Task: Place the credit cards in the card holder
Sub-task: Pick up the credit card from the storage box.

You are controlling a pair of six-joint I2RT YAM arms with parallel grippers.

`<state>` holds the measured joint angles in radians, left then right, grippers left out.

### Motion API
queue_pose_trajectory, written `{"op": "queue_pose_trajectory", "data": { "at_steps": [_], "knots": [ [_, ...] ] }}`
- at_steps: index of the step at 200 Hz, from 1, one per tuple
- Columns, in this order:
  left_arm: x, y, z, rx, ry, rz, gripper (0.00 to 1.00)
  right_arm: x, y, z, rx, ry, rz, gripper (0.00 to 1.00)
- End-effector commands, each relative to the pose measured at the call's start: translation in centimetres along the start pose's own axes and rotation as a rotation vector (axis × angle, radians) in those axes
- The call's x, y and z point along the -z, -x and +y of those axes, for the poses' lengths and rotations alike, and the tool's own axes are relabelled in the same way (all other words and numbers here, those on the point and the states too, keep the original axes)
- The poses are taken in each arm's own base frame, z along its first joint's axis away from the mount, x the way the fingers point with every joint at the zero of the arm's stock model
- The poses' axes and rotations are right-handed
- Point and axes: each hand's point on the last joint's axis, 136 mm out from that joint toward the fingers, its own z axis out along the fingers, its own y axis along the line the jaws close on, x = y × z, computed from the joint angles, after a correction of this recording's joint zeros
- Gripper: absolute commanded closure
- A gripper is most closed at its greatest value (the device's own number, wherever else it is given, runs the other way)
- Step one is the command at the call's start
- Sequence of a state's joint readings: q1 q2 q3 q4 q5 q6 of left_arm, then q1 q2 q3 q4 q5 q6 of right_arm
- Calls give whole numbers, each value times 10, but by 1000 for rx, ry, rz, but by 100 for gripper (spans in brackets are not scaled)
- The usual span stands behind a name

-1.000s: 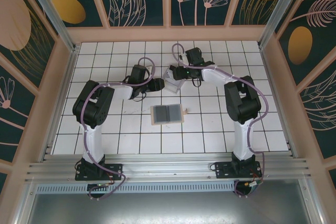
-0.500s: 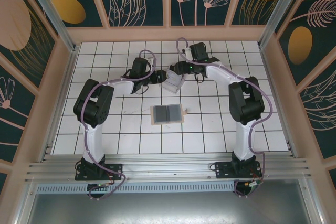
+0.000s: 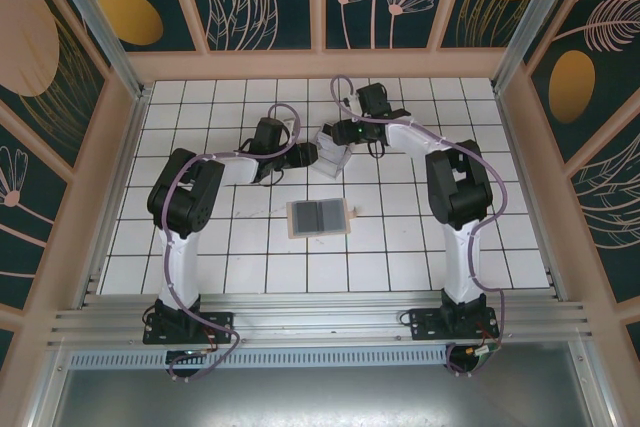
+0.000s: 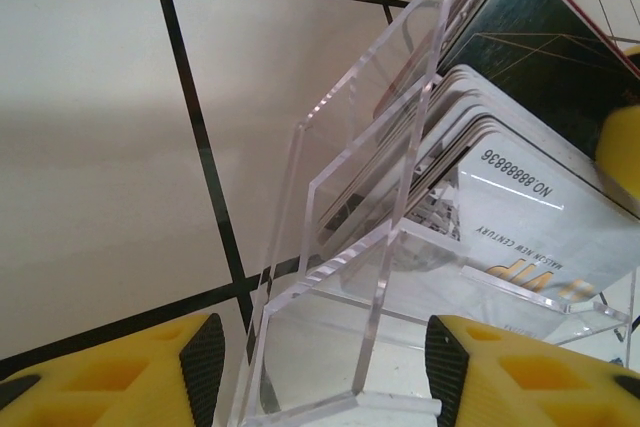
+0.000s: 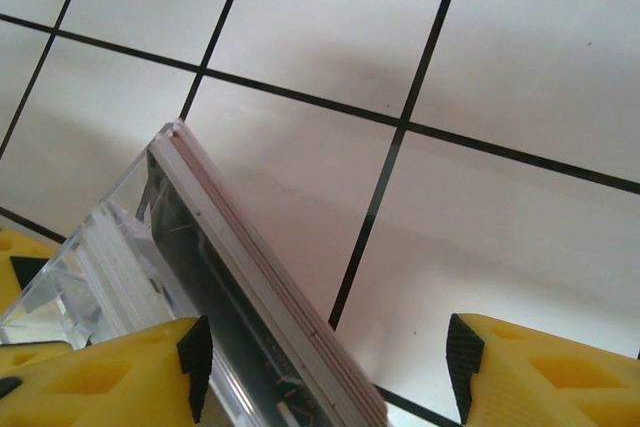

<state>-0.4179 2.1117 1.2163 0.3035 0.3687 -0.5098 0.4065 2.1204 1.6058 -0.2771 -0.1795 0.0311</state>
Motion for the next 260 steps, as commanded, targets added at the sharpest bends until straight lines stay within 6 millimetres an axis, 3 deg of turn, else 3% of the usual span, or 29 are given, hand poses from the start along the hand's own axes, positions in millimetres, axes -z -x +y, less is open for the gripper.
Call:
{"op": "queue_pose_trajectory", "data": {
  "at_steps": [1, 100, 174, 260],
  "knots": [
    [-8, -19, 14, 16, 24, 39, 42, -4, 4, -13, 3, -38, -2, 36],
    [-7, -29, 24, 18, 55, 48, 42, 7, 19, -21, 8, -67, -33, 54],
    [-8, -28, 23, 19, 52, 49, 42, 12, 23, -21, 9, -69, -46, 60],
    [-7, -24, 21, 18, 47, 41, 42, 17, 28, -14, 25, -38, -52, 89]
  ]
}}
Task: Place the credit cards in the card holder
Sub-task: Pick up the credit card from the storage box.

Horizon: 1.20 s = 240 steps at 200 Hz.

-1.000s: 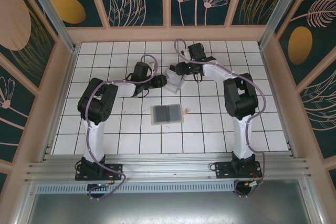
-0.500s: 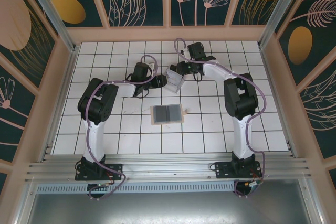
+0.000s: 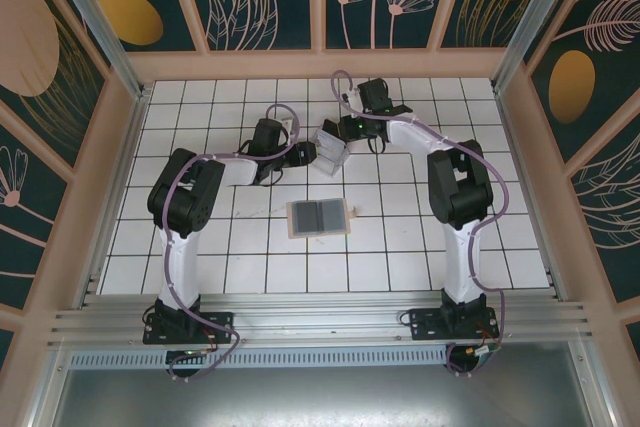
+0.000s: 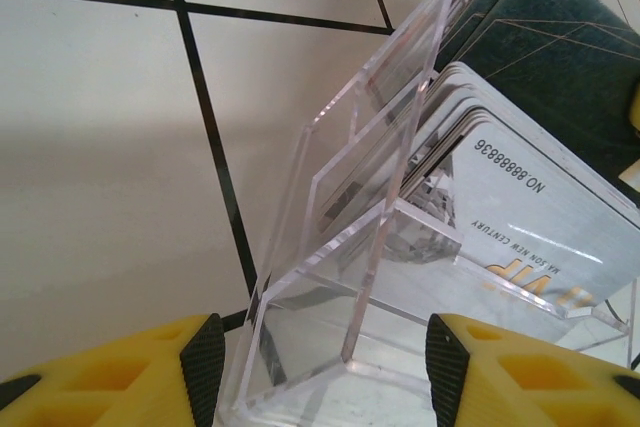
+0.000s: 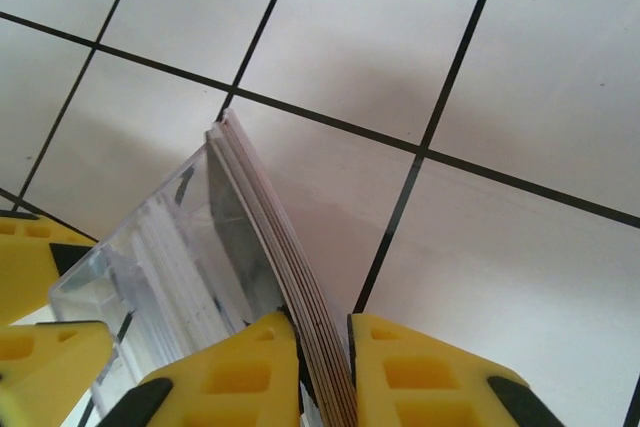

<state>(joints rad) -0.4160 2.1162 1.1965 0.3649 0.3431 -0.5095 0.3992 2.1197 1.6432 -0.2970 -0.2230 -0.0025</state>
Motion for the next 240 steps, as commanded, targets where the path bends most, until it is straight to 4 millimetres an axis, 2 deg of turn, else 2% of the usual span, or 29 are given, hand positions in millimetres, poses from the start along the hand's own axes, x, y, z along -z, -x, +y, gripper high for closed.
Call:
{"op": "queue_pose_trajectory", "data": {
  "at_steps": [1, 23, 49, 120, 163, 193, 240],
  "knots": [
    [-5, -30, 16, 29, 41, 85, 42, 10, 15, -20, -5, -79, -35, 89],
    [-5, -30, 16, 29, 41, 86, 42, 9, 10, -22, 1, -90, -21, 87],
    [-4, -30, 17, 28, 44, 86, 42, 8, 8, -27, 4, -114, -13, 79],
    [-5, -27, 15, 25, 41, 83, 42, 9, 9, -38, 14, -177, -10, 75],
    [-6, -26, 15, 26, 38, 82, 42, 9, 10, -38, 14, -174, -14, 66],
    [-6, -26, 15, 25, 41, 83, 42, 3, 5, -36, 10, -158, 3, 67],
    [-5, -28, 16, 28, 43, 83, 42, 6, 6, -33, 17, -145, -1, 75]
  ]
}}
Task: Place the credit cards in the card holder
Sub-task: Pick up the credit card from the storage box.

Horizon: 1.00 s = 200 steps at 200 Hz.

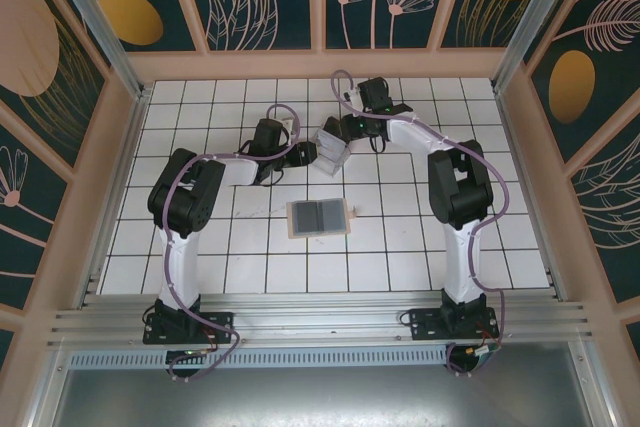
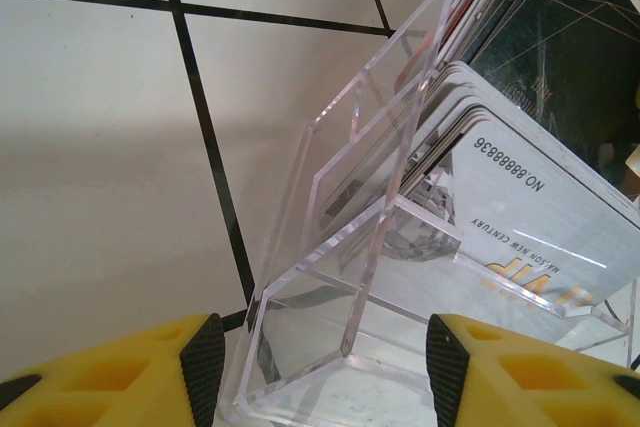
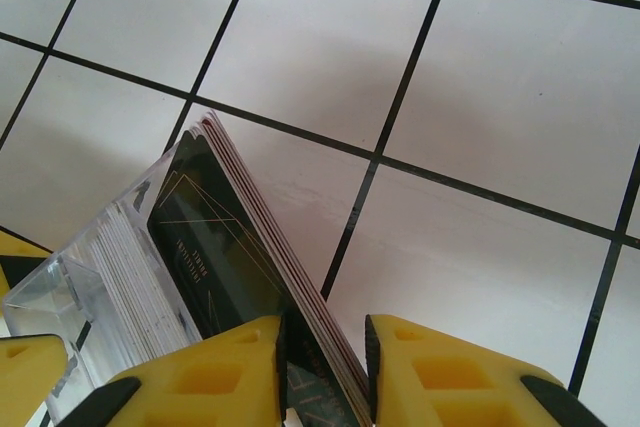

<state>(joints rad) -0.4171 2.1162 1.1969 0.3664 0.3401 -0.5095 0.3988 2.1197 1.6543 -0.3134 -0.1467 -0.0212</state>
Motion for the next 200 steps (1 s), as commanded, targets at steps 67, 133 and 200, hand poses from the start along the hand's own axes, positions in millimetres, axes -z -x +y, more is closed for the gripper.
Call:
{"op": "queue_pose_trajectory", "data": {
  "at_steps": [67, 133, 200],
  "knots": [
    [-4, -27, 15, 30, 39, 80, 42, 2, -5, -4, 19, -9, 22, 85],
    [-4, -30, 17, 32, 41, 81, 42, 13, 4, -3, -14, 6, -33, 83],
    [-3, -31, 17, 32, 45, 82, 42, 17, 6, 1, -96, 126, -58, 91]
  ]
}}
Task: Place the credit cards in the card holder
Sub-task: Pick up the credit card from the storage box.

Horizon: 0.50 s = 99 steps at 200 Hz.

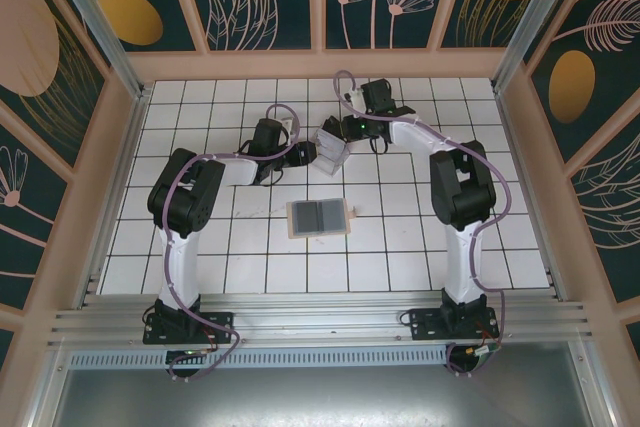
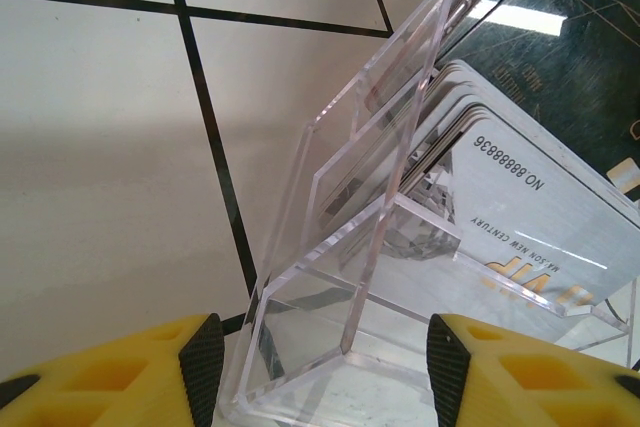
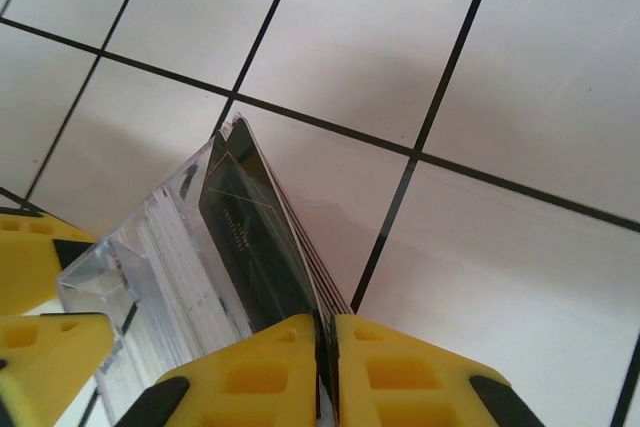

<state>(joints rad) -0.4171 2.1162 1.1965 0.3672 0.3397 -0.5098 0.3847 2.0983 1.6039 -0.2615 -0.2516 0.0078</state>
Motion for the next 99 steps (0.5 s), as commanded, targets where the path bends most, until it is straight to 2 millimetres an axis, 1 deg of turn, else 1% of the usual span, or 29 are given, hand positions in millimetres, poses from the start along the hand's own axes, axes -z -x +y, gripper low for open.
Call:
{"op": "queue_pose_trajectory", "data": {
  "at_steps": [1, 11, 26, 40, 70, 99],
  "knots": [
    [-3, -30, 17, 31, 44, 81, 42, 15, 9, -7, -61, 31, -44, 92],
    [-2, -30, 17, 31, 44, 80, 42, 16, 7, -6, -69, 48, -47, 95],
    [-1, -29, 15, 34, 38, 78, 42, 16, 5, -5, -71, 69, -47, 95],
    [3, -23, 9, 36, 24, 66, 41, 15, 3, -6, -63, 63, -42, 96],
    [18, -1, -12, 29, -12, 26, 39, 12, -5, -12, -45, 40, -36, 97],
    [36, 26, -36, 11, -46, -17, 38, 14, -7, -7, -3, 45, -59, 97]
  ]
}}
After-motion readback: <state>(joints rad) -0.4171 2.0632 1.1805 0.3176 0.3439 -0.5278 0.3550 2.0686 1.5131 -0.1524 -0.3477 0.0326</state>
